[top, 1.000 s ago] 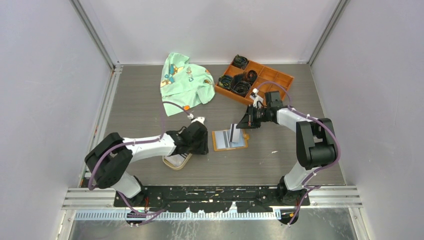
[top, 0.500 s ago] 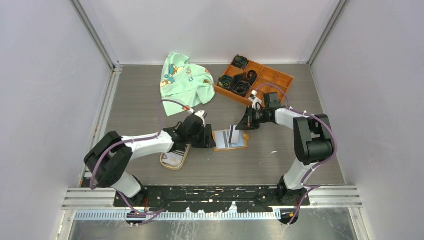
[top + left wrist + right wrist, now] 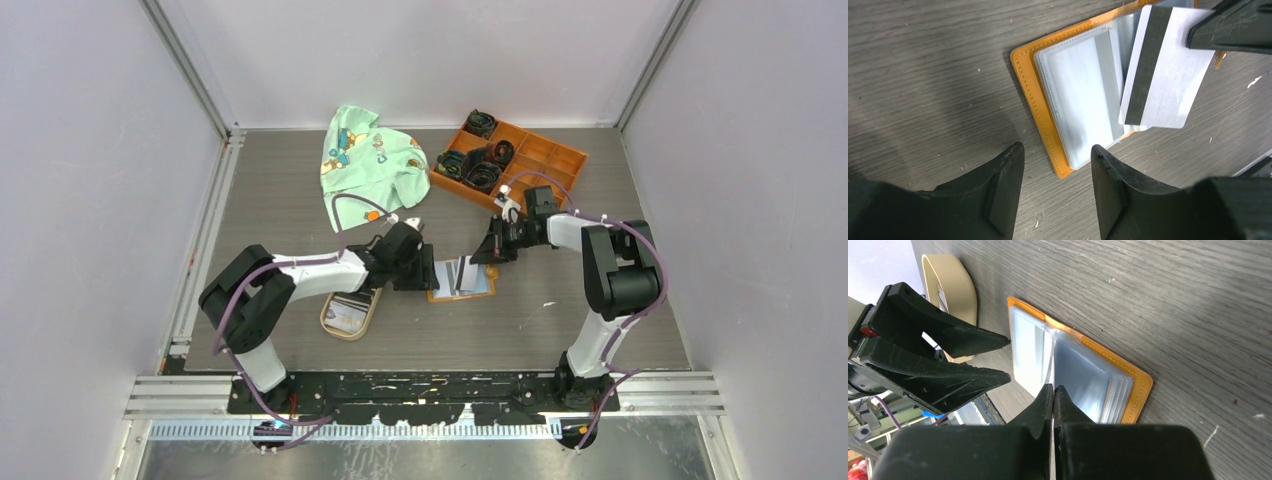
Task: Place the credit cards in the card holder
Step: Insert the credit card into the card holder.
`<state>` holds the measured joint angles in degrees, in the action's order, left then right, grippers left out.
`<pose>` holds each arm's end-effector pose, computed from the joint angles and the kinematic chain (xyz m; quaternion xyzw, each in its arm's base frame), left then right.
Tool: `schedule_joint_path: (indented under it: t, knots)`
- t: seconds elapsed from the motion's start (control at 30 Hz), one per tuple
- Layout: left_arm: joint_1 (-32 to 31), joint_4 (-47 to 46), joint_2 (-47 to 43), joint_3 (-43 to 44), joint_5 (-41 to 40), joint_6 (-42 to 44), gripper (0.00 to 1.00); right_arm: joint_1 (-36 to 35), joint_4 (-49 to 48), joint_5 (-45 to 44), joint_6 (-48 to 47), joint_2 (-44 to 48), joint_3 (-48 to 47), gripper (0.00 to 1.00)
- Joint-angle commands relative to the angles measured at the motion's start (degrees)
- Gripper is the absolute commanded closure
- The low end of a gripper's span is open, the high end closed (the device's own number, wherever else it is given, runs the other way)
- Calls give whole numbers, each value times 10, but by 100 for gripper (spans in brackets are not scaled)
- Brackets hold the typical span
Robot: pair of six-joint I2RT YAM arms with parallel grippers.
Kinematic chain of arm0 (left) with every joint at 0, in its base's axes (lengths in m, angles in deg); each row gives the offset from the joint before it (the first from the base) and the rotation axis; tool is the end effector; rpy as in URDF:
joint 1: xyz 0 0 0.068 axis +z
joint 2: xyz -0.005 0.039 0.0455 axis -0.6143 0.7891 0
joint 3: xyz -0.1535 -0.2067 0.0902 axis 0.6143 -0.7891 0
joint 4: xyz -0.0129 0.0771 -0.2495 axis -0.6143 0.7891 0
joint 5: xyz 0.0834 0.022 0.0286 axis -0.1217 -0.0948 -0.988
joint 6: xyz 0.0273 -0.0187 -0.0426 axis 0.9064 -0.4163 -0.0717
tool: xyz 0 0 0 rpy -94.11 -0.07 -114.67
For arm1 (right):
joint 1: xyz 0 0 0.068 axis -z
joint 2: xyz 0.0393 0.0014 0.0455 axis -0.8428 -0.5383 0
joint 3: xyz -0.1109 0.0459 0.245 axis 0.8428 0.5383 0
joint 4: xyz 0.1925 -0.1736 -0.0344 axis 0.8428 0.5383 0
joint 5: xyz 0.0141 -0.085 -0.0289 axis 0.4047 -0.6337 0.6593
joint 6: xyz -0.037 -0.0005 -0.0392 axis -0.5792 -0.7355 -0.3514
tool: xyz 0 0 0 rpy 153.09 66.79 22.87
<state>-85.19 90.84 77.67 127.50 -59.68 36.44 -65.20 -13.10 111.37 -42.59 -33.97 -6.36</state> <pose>0.2296 -0.2512 0.1588 0.0203 0.9389 -0.2635 0.2204 0.3179 0.0706 0.1385 -0.0509 0.8883 0.4372 0.1313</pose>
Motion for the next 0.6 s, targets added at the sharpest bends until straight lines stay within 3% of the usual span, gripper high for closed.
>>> schedule_joint_path:
  t: [0.0,0.57]
  knots:
    - [-3,48,29,35,-21,19,48,-3,26,12,-26,-9,-28,99]
    - [-3,62,51,64,-20,30,52,-25,85,4,-50,-45,-67,99]
